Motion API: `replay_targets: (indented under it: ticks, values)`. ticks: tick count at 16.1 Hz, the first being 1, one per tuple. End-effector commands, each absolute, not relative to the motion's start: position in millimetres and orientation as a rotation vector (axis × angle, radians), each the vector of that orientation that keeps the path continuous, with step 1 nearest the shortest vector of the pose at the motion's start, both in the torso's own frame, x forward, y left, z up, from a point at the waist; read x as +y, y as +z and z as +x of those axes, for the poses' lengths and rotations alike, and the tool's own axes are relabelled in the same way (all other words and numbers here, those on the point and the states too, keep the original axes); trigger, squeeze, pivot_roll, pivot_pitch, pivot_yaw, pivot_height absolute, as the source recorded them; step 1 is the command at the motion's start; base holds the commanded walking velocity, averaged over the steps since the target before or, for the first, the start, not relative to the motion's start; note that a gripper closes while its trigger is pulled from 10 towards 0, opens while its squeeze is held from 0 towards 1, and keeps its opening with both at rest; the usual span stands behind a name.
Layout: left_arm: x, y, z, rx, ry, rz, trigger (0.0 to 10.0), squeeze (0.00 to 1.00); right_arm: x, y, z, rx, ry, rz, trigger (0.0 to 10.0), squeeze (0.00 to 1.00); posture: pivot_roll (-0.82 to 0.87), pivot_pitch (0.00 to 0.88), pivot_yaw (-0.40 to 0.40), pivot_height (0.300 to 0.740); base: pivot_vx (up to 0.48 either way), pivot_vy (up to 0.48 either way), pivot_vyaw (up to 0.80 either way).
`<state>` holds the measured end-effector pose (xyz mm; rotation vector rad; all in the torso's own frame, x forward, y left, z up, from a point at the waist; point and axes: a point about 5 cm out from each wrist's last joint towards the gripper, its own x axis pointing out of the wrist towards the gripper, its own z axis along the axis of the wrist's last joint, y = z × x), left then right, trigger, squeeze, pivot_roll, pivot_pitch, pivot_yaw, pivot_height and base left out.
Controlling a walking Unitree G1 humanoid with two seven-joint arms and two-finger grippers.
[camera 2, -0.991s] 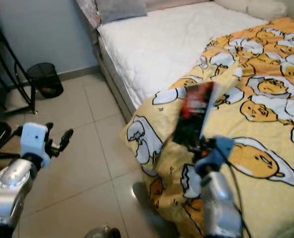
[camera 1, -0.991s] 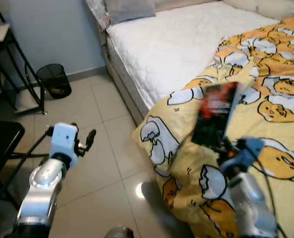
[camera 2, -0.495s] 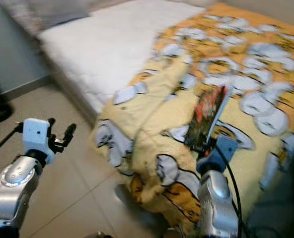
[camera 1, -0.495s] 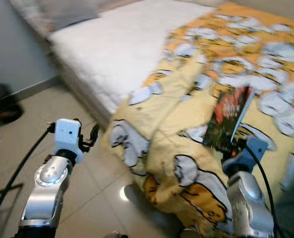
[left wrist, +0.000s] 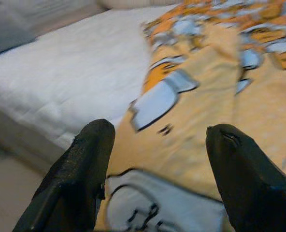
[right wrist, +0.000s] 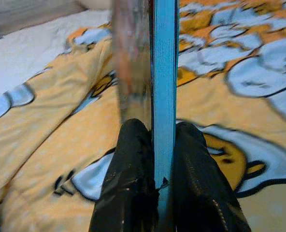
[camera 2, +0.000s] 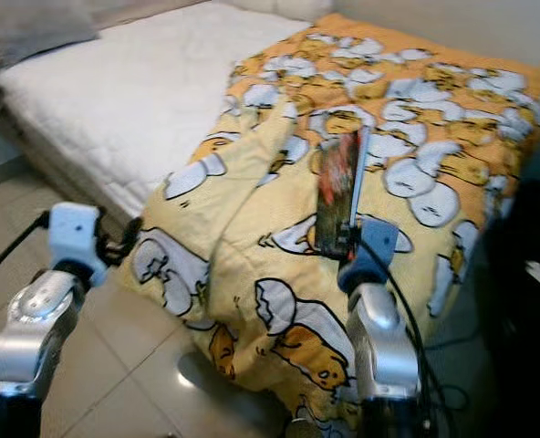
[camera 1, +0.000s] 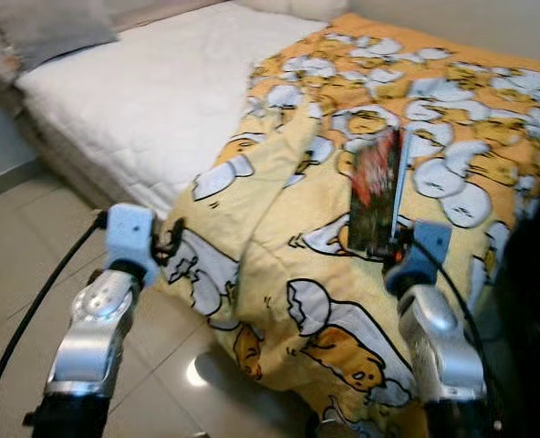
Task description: Clean up the room
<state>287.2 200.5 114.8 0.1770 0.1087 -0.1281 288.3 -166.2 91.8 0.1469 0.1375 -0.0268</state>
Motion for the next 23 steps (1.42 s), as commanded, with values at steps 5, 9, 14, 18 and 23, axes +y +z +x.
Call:
replay_targets:
  ticks: [5, 9, 14, 18, 23]
  values:
    - [196, 107, 288, 0.156, -0.161, 0.192, 10.0, 0.0, -163, 89, 293, 0.179, -0.036, 0.184, 10.0, 0.0, -0.02, 0.0, 0.029, 0.74, 0.0, 0.0, -0.75]
    - [196, 104, 285, 0.171, -0.155, 0.199, 10.0, 0.0, -167, 83, 289, 0.202, -0.054, 0.205, 10.0, 0.0, 0.0, 0.0, 0.026, 0.74, 0.0, 0.0, -0.76]
    - [197, 107, 284, 0.166, -0.174, 0.2, 10.0, 0.0, -159, 82, 289, 0.21, -0.038, 0.21, 10.0, 0.0, 0.01, 0.0, 0.036, 0.74, 0.0, 0.112, -0.76]
    - [201, 111, 287, 0.162, -0.166, 0.207, 10.0, 0.0, -157, 82, 291, 0.206, -0.035, 0.215, 10.0, 0.0, 0.02, 0.0, 0.041, 0.74, 0.0, 0.308, -0.76]
    - [203, 112, 288, 0.161, -0.161, 0.215, 10.0, 0.0, -154, 82, 293, 0.201, -0.023, 0.209, 10.0, 0.0, 0.03, 0.0, 0.04, 0.74, 0.0, 0.306, -0.76]
